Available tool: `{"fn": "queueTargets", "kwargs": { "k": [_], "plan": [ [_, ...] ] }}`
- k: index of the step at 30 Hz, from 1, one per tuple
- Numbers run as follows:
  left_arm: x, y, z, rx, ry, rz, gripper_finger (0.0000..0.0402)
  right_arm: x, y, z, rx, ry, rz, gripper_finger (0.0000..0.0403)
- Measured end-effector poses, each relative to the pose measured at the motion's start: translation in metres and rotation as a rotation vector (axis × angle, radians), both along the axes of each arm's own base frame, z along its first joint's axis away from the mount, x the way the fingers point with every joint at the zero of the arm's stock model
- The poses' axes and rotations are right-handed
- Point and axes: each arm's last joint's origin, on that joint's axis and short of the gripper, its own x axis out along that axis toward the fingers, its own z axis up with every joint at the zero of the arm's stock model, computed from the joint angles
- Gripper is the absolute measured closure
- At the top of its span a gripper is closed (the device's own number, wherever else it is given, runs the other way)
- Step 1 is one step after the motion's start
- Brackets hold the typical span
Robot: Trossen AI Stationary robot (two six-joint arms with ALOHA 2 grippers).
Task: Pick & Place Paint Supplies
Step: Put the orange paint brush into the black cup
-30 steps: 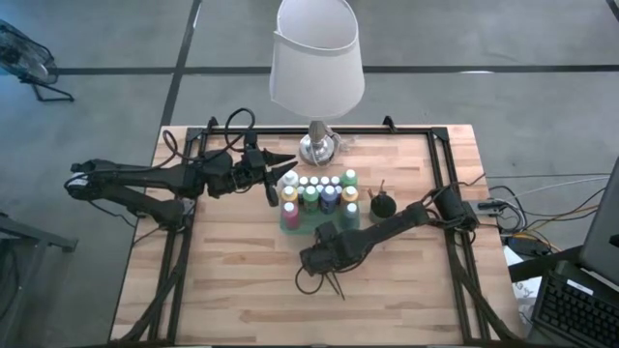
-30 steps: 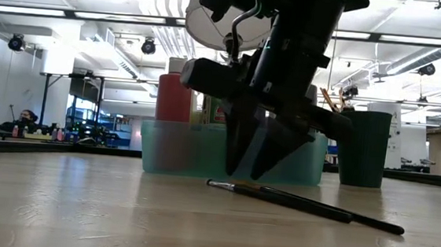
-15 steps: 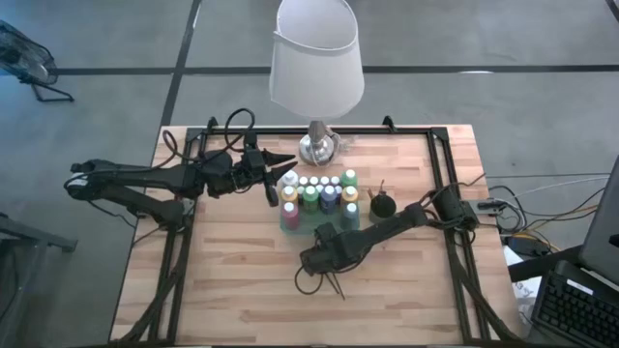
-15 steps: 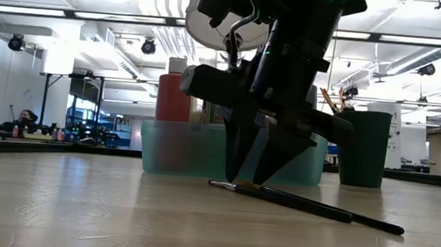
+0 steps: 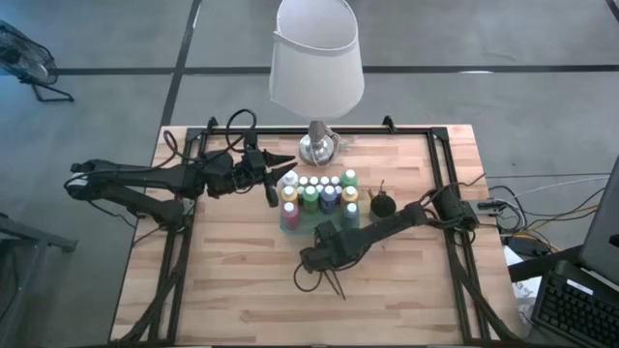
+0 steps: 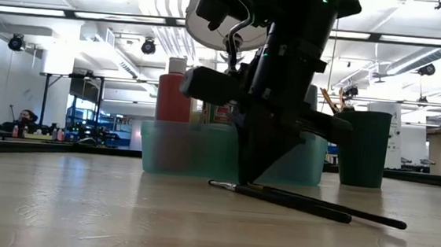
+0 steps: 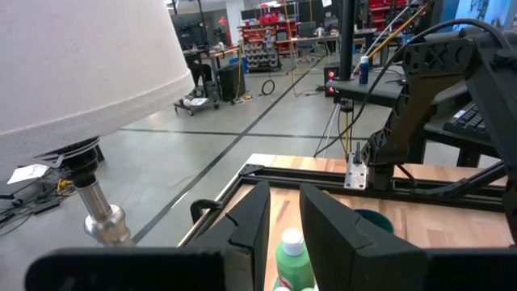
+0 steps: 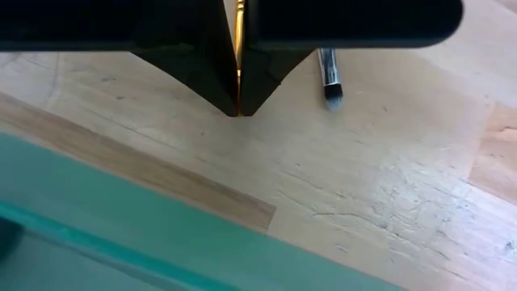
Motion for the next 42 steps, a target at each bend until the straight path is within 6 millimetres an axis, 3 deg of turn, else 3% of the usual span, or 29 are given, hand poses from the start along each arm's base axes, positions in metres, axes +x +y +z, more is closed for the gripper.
{"fn": "queueTargets", "kwargs": {
  "k": [17, 24, 32, 42],
  "plan": [
    [0.000, 0.000, -0.001, -0.003, 0.008, 0.000, 0.0326, -0.007, 0.004, 0.030, 0.003, -0.053, 0.035, 0.0395],
    [0.000, 0.000, -0.002, -0.006, 0.023, 0.000, 0.0326, -0.020, 0.010, 0.056, -0.035, -0.074, 0.035, 0.0395],
    [0.000, 0.000, -0.002, -0.006, 0.022, 0.000, 0.0326, -0.062, 0.014, 0.108, -0.128, -0.071, -0.031, 0.0395],
    [0.000, 0.000, -0.002, -0.007, 0.017, 0.000, 0.0326, -0.140, 0.005, 0.178, -0.291, -0.080, -0.135, 0.0395]
  ]
}}
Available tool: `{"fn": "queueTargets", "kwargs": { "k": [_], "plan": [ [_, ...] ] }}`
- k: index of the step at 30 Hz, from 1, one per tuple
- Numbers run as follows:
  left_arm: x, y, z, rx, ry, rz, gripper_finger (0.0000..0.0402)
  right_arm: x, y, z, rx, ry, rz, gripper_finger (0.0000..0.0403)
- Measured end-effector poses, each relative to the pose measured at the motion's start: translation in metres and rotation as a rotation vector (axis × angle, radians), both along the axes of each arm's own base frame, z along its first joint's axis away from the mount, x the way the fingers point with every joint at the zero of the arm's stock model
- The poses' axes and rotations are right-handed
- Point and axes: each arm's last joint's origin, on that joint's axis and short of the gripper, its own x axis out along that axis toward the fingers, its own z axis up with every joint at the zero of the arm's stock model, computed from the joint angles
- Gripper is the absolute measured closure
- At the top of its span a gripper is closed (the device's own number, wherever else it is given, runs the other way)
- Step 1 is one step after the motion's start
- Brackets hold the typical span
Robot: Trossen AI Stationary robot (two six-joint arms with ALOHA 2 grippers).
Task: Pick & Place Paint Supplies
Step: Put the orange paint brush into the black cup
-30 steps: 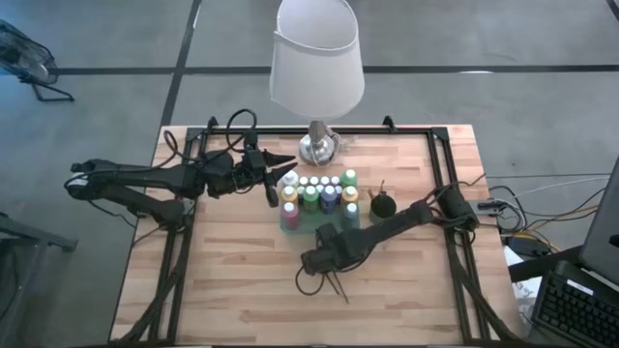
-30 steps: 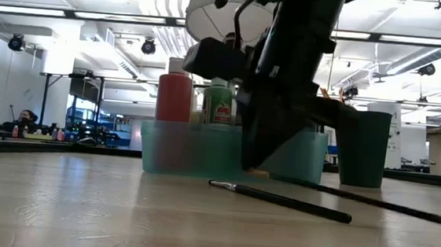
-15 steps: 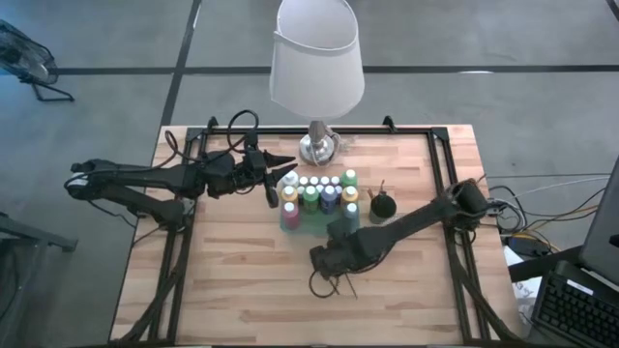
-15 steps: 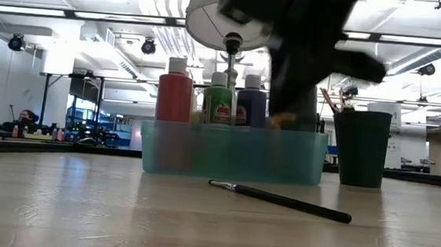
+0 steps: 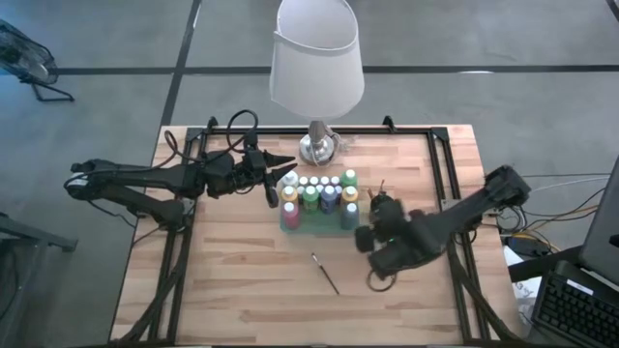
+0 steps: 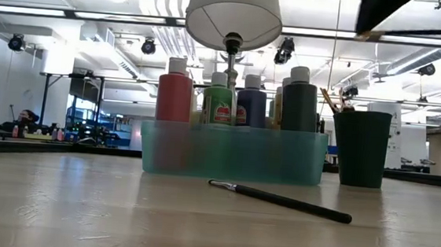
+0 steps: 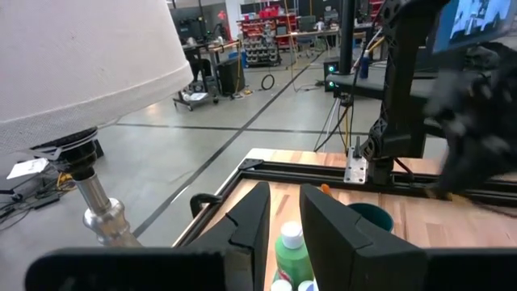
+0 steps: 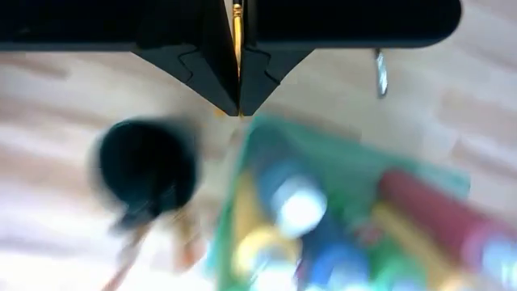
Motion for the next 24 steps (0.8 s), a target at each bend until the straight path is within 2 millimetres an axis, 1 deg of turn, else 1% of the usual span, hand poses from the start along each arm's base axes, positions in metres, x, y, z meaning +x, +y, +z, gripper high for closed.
{"fn": "queueTargets", "kwargs": {
  "k": [3, 6, 9, 13, 18, 21, 24],
  "plan": [
    [0.000, 0.000, 0.001, 0.000, -0.006, 0.000, 0.0326, -0.019, -0.009, 0.014, -0.085, -0.048, -0.031, 0.0395],
    [0.000, 0.000, 0.001, 0.000, -0.015, 0.000, 0.0326, -0.031, -0.019, 0.025, -0.171, -0.131, -0.024, 0.0395],
    [0.000, 0.000, 0.002, 0.000, -0.017, 0.000, 0.0326, -0.042, -0.032, 0.032, -0.251, -0.184, -0.016, 0.0395],
    [0.000, 0.000, 0.002, -0.001, -0.017, 0.000, 0.0326, -0.052, -0.049, 0.034, -0.335, -0.229, -0.006, 0.0395],
    [0.000, 0.000, 0.001, -0.001, -0.016, 0.000, 0.0326, -0.058, -0.070, 0.032, -0.382, -0.291, 0.021, 0.0395],
    [0.000, 0.000, 0.001, -0.001, -0.015, 0.000, 0.0326, -0.052, -0.080, 0.031, -0.394, -0.314, 0.124, 0.0395],
    [0.000, 0.000, 0.001, -0.001, -0.015, 0.000, 0.0326, -0.050, -0.095, 0.029, -0.398, -0.331, 0.225, 0.0395]
  ]
}}
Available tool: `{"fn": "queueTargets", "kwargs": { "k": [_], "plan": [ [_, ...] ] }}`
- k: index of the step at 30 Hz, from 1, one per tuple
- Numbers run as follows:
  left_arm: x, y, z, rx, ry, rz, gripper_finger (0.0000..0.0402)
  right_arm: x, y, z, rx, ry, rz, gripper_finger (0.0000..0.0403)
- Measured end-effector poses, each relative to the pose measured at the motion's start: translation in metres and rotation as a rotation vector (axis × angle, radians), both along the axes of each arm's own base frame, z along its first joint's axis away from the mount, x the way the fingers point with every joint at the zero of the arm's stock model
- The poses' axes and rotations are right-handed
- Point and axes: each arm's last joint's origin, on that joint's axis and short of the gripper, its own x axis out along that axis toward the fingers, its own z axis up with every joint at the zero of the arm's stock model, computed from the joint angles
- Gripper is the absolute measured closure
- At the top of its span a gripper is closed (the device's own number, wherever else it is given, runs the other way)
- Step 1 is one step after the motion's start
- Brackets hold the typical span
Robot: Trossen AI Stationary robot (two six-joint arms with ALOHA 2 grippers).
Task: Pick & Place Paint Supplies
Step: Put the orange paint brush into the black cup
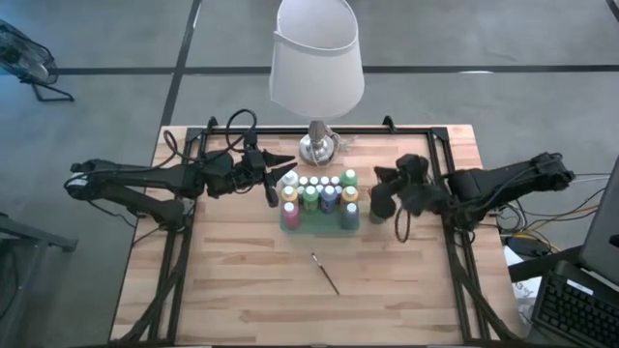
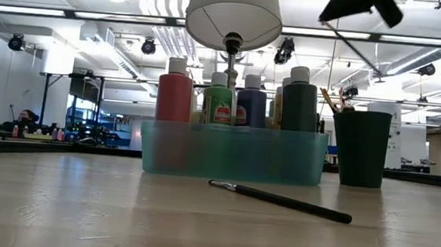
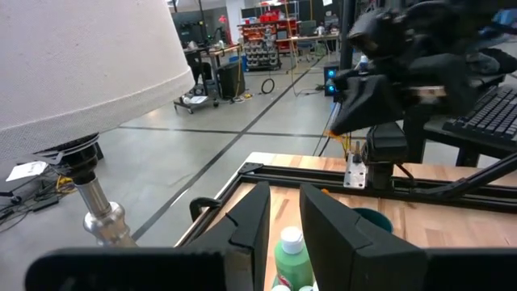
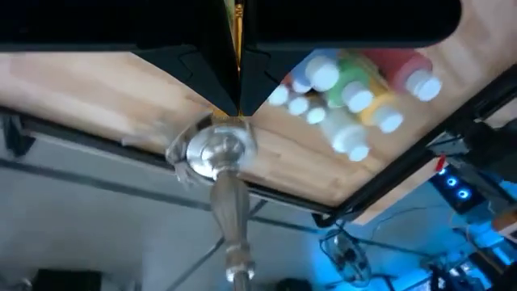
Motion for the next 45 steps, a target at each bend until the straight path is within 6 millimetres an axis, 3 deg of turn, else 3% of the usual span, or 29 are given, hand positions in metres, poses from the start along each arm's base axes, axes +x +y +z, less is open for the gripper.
{"fn": "queueTargets", "kwargs": {
  "k": [5, 10, 22, 35, 45],
  "plan": [
    [0.000, 0.000, 0.000, 0.003, 0.001, 0.003, 0.0326, -0.014, -0.022, -0.004, -0.090, -0.027, 0.004, 0.0395],
    [0.000, 0.000, 0.000, 0.110, 0.045, 0.013, 0.0326, -0.024, -0.027, -0.005, -0.279, -0.123, 0.092, 0.0395],
    [0.000, 0.000, 0.002, 0.095, 0.019, 0.013, 0.0326, -0.053, -0.028, -0.057, -0.403, -0.431, 0.258, 0.0395],
    [0.000, 0.000, 0.002, 0.094, 0.014, 0.012, 0.0326, -0.062, -0.027, -0.091, -0.400, -0.382, 0.365, 0.0395],
    [0.000, 0.000, 0.002, 0.094, 0.012, 0.012, 0.0326, -0.066, -0.025, -0.133, -0.343, -0.304, 0.460, 0.0395]
  ]
}}
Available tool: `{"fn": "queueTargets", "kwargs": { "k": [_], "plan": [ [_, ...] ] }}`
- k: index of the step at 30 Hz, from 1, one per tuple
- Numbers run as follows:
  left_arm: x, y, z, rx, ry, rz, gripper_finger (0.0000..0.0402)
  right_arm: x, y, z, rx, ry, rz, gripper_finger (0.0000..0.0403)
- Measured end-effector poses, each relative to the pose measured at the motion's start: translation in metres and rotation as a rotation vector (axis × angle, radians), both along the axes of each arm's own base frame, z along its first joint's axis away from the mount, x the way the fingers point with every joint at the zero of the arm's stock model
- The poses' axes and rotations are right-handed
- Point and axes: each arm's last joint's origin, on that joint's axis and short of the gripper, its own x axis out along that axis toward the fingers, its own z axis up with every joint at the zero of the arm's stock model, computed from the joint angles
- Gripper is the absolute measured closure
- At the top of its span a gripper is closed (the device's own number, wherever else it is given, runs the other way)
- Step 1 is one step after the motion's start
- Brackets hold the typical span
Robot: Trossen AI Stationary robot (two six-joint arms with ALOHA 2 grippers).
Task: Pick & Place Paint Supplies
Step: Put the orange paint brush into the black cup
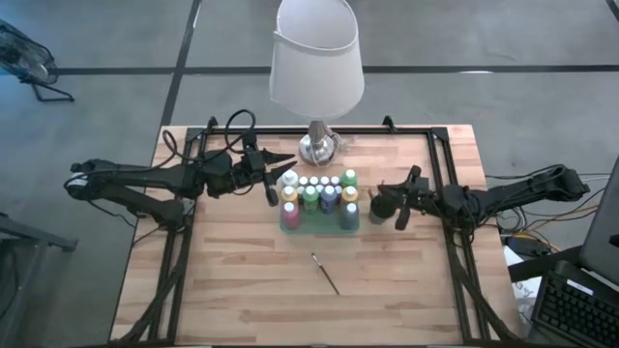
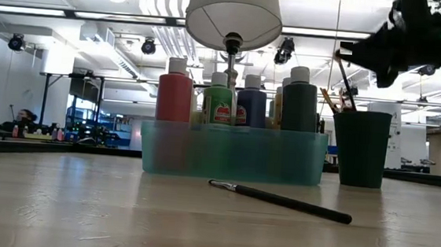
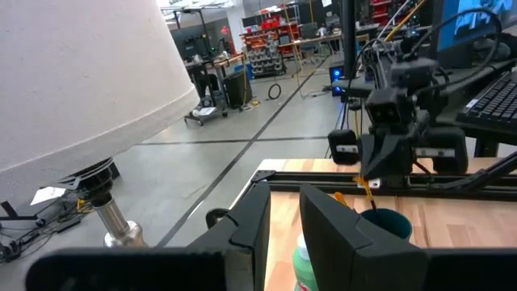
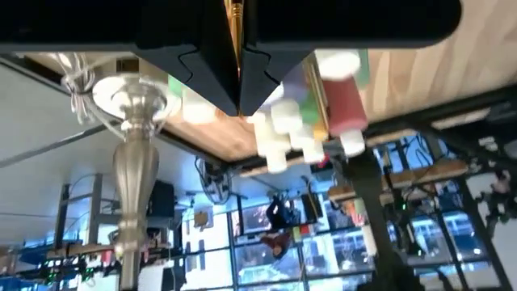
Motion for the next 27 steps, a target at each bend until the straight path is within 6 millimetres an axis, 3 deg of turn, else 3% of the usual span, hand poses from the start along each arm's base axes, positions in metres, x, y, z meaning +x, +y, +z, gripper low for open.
{"fn": "queueTargets", "kwargs": {
  "k": [16, 27],
  "plan": [
    [0.000, 0.000, 0.002, 0.000, -0.019, 0.000, 0.0326, -0.010, 0.000, -0.043, 0.020, 0.112, 0.047, 0.0395],
    [0.000, 0.000, 0.003, 0.000, -0.034, 0.000, 0.0326, -0.009, 0.000, -0.039, 0.074, 0.087, 0.041, 0.0374]
  ]
}}
